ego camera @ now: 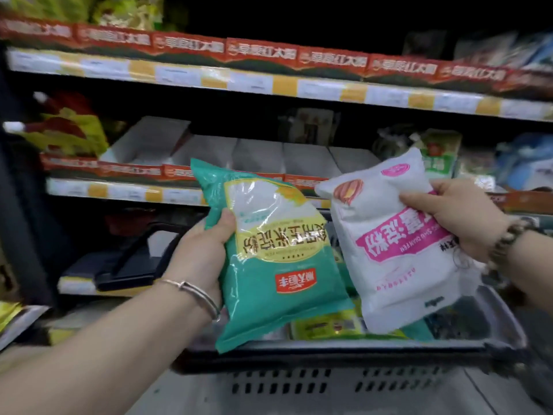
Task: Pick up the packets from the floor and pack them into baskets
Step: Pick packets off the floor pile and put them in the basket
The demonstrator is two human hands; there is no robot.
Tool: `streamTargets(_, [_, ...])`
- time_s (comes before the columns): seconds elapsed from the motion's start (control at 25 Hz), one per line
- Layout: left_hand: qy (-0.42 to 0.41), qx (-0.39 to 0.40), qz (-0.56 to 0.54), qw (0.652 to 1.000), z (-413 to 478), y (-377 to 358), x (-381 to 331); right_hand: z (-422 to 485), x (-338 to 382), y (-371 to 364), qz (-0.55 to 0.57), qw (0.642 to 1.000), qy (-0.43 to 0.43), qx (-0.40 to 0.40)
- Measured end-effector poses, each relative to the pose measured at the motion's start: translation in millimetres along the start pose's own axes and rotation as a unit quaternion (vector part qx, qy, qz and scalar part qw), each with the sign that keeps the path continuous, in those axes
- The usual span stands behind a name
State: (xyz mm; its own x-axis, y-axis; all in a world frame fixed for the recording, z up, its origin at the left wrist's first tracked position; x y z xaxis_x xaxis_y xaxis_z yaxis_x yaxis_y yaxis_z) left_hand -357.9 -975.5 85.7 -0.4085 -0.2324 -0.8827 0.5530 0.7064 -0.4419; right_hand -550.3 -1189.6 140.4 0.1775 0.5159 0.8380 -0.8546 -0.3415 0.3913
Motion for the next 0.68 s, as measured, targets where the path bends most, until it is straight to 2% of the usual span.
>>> streamTargets(0.2, [0.096, 0.016, 0.109, 0.989, 48.8, -54.3, 61.6, 4.2, -78.4, 15.0, -0.023, 0.991, -0.124, 0.047])
streamTargets(0.32, [0.142, 0.017, 0.204, 0.968, 60.6, -59.4, 88.9, 8.2, -115.9, 2.2, -0.058, 0.99, -0.115, 0.055])
streamTargets(0.4, [0.135, 0.006, 0.339, 0.931, 61.2, -56.2, 88.5, 14.5, -137.1, -3.1, -0.114, 0.984, -0.115, 0.078])
streamTargets(0.44, [0.127, 0.014, 0.42, 0.898, 58.8, -53.8, 82.5, 16.3, -140.9, -3.8, -0.177, 0.97, -0.114, 0.119])
streamTargets(0.48, [0.111, 0.033, 0.506, 0.855, 55.9, -51.7, 74.4, 17.0, -139.7, -0.7, -0.273, 0.941, -0.101, 0.175])
streamTargets(0.52, [0.073, 0.05, 0.605, 0.792, 52.6, -50.2, 65.1, 18.1, -135.5, 4.4, -0.372, 0.897, -0.075, 0.227])
streamTargets(0.56, [0.009, 0.048, 0.712, 0.701, 46.8, -49.9, 53.1, 18.5, -127.3, 10.2, -0.456, 0.851, -0.04, 0.257])
streamTargets(0.6, [-0.085, 0.029, 0.796, 0.599, 42.3, -51.0, 41.5, 18.8, -116.8, 15.5, -0.507, 0.823, -0.007, 0.258])
streamTargets(0.64, [-0.182, 0.018, 0.831, 0.525, 36.8, -56.8, 32.2, 20.5, -106.7, 20.6, -0.52, 0.821, 0.025, 0.235])
streamTargets(0.68, [-0.251, 0.032, 0.82, 0.513, 31.3, -66.1, 25.6, 23.0, -100.5, 21.5, -0.504, 0.832, 0.052, 0.228])
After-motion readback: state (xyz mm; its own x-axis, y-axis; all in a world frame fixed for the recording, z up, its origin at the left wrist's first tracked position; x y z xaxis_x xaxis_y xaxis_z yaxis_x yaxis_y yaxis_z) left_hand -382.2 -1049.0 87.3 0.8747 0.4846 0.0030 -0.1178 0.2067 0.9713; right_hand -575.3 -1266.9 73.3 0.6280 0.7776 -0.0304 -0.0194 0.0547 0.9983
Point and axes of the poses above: each hand's wrist, its own z-axis towards the middle knuckle, its own y-axis out of the back of the hand, x = y × z, the point moved 1 cm from there along z, towards the middle knuckle, and after that the axes turned 8 degrees about y, right-handed, at the moved point
